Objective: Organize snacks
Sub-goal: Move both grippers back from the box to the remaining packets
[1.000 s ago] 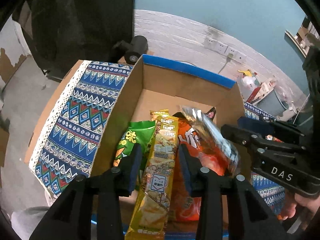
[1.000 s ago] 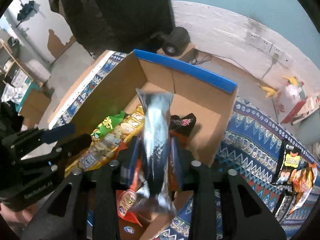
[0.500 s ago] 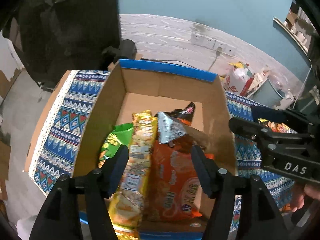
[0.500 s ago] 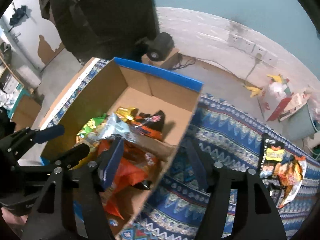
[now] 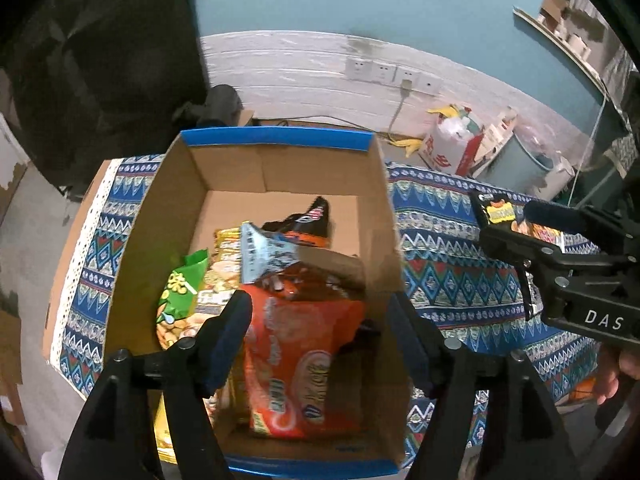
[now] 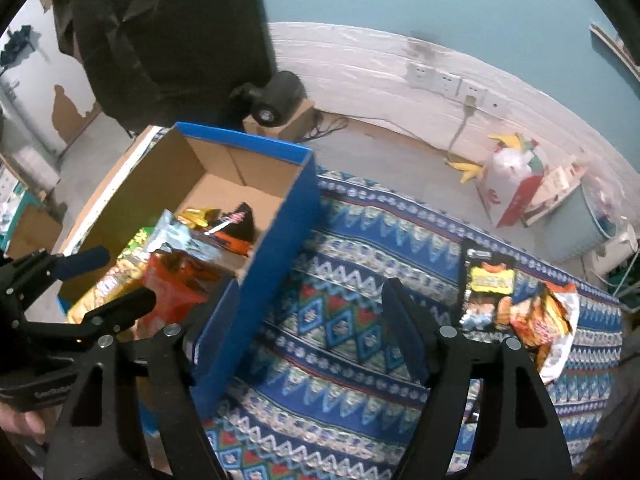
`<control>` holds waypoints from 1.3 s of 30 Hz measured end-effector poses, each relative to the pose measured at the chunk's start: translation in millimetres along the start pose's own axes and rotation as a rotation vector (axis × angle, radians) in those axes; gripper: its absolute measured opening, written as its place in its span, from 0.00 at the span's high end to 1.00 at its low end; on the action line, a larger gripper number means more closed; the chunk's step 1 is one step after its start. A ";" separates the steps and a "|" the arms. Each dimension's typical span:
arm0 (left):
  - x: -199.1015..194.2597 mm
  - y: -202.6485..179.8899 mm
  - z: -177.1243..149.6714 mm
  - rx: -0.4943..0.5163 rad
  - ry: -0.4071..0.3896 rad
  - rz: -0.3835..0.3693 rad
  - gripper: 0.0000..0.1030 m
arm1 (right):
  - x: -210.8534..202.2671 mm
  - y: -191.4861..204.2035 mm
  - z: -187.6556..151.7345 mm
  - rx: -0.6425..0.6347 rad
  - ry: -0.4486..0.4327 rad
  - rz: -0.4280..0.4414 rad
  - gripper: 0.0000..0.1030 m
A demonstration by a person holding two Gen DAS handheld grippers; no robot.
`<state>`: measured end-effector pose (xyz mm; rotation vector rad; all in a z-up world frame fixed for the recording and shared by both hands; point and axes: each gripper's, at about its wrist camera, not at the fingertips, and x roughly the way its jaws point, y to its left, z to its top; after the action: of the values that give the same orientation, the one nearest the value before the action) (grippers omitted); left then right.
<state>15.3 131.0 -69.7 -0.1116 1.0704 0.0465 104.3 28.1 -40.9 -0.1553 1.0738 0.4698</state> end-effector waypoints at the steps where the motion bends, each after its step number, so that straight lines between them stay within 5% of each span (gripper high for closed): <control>1: 0.2 -4.5 0.2 0.009 0.001 -0.001 0.30 | -2.6 -3.9 -2.2 0.002 -0.003 -0.007 0.25; 39: 28.3 -185.8 0.9 0.344 0.085 -0.026 0.22 | -52.5 -174.6 -98.2 0.219 0.036 -0.145 0.21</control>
<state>46.7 -53.9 -81.4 0.1845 1.1472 -0.1668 81.7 -176.9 -59.8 -0.0476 1.1330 0.2176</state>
